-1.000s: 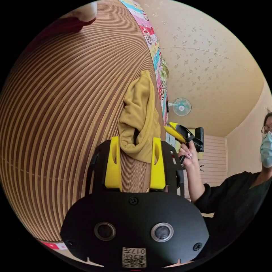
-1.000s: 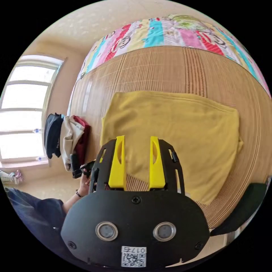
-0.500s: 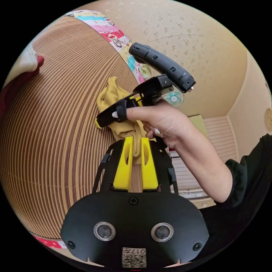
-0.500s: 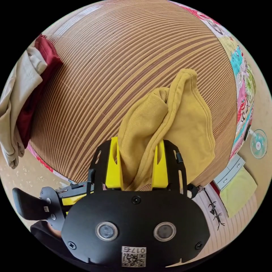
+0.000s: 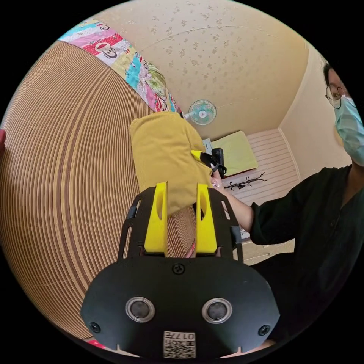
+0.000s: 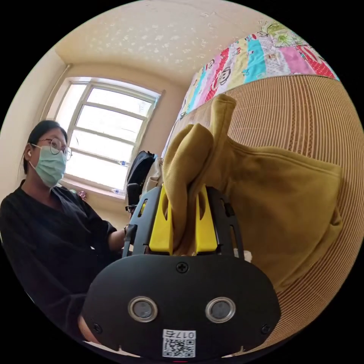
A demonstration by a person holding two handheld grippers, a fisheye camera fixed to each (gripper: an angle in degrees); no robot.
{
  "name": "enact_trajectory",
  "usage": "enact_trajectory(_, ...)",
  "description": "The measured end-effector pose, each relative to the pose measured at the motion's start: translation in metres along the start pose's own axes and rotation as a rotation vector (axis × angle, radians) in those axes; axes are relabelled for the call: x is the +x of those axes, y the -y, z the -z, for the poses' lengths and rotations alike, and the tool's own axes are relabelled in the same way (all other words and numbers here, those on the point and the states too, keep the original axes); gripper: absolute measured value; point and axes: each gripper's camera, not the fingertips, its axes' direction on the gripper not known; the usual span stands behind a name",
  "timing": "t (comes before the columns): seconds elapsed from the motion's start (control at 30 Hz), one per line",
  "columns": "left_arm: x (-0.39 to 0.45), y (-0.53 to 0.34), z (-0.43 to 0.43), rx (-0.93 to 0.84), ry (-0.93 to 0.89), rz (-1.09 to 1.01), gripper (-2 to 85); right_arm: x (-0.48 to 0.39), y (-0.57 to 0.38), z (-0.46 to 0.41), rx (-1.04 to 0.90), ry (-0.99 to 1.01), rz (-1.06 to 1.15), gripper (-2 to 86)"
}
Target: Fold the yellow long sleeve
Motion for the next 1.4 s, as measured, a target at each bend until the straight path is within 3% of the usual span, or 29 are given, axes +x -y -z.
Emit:
enact_trajectory(0.1,-0.013,0.010,-0.038,-0.036,0.014,0.027,12.2,0.032,-0.051,0.062,0.057,-0.048,0.055,10.3)
enact_trajectory(0.23,-0.027,0.022,-0.090,-0.092,0.072,0.071,12.8,0.107,-0.116,0.112,0.011,-0.154,-0.133,10.1)
enact_trajectory(0.3,-0.038,0.029,-0.112,-0.077,0.107,0.126,13.9,0.128,-0.132,0.128,0.022,-0.087,-0.207,11.2)
enact_trajectory(0.47,-0.050,0.054,-0.143,-0.043,0.152,0.155,16.4,0.116,-0.168,0.189,0.309,-0.103,-0.266,16.5)
enact_trajectory(0.63,-0.067,0.088,-0.193,-0.135,0.165,0.166,17.2,0.131,-0.170,0.173,0.214,-0.017,-0.324,21.5)
enact_trajectory(0.73,-0.082,0.100,-0.240,-0.319,0.129,0.226,15.7,0.140,-0.161,0.151,0.197,0.130,-0.329,19.7)
enact_trajectory(0.83,-0.076,0.099,-0.257,-0.309,0.177,0.228,13.4,0.135,-0.152,0.142,0.164,0.065,-0.354,16.0)
enact_trajectory(0.93,-0.062,0.093,-0.268,-0.318,0.126,0.234,11.3,0.125,-0.154,0.143,0.153,0.164,-0.339,13.9)
enact_trajectory(1.13,0.041,0.067,-0.325,-0.376,0.021,0.159,10.9,0.043,-0.191,0.209,0.114,0.103,-0.242,12.1)
enact_trajectory(1.4,0.219,0.020,-0.554,-0.510,-0.214,-0.091,11.2,-0.060,-0.269,0.401,0.135,-0.213,-0.224,12.4)
